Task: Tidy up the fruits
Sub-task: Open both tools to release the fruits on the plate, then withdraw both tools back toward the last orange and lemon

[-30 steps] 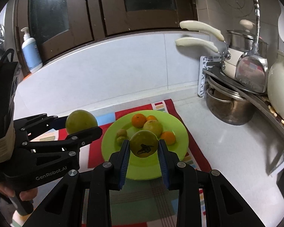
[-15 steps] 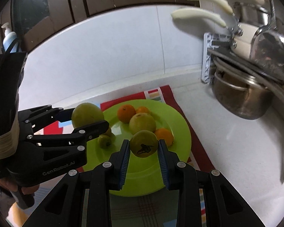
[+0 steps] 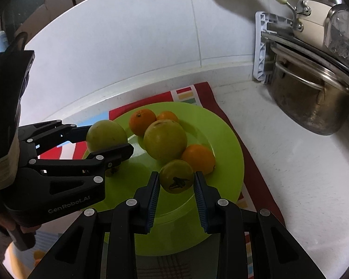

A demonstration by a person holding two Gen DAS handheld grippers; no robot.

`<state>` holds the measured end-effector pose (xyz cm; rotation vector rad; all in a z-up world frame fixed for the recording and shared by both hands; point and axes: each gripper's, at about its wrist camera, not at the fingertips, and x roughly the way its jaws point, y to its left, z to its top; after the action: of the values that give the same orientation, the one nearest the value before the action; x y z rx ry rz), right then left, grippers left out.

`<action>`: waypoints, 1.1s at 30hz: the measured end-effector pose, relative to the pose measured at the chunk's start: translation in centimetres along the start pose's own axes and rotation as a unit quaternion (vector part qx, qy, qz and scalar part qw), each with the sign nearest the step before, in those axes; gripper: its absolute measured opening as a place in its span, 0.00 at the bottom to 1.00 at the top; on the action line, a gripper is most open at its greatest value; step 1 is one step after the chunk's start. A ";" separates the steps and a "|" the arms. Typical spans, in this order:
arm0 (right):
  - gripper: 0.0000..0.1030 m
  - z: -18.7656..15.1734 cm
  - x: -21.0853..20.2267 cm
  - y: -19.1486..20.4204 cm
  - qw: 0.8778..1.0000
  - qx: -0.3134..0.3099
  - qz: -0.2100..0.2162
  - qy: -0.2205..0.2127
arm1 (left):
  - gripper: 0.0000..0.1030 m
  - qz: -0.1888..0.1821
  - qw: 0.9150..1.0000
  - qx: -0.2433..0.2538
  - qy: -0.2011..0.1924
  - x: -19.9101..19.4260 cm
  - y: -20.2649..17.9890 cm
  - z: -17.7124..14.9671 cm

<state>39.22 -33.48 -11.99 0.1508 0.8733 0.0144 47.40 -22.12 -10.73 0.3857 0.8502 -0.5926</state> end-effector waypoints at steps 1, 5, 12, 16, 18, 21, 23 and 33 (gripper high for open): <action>0.30 0.0 0.1 0.0 1.000 0.000 0.000 0.000 | 0.54 0.001 1.000 0.002 -0.004 -0.1 -0.1 0.1; 0.43 0.0 -0.1 0.1 1.000 0.000 -0.005 -0.002 | 0.58 0.015 1.000 0.008 -0.020 -1.3 0.0 0.1; 0.43 -0.5 -1.8 0.3 1.000 0.002 -0.018 -0.012 | 0.59 0.036 0.999 0.005 -0.036 -4.1 0.4 -1.1; 0.43 -0.9 -3.4 1.0 1.000 -0.001 -0.015 -0.022 | 0.63 0.035 0.998 -0.006 -0.052 -6.7 0.4 -1.8; 0.43 -1.0 -4.4 1.4 0.999 -0.004 -0.013 -0.030 | 0.64 0.037 0.997 -0.012 -0.062 -8.2 0.3 -2.2; 0.43 -1.3 -6.0 2.2 0.999 -0.011 -0.010 -0.042 | 0.67 0.040 0.996 -0.020 -0.072 -10.2 0.2 -2.8; 0.43 -1.6 -7.3 2.8 0.999 -0.016 -0.011 -0.051 | 0.68 0.045 0.996 -0.026 -0.078 -11.5 0.1 -3.2; 0.48 -2.7 -12.5 5.6 0.996 -0.033 -0.012 -0.086 | 0.73 0.059 0.991 -0.049 -0.110 -17.2 -0.3 -5.9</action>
<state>29.36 -28.57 -3.41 0.0780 0.7018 0.0068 34.93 -13.45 -0.67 0.2729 0.6376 -0.4722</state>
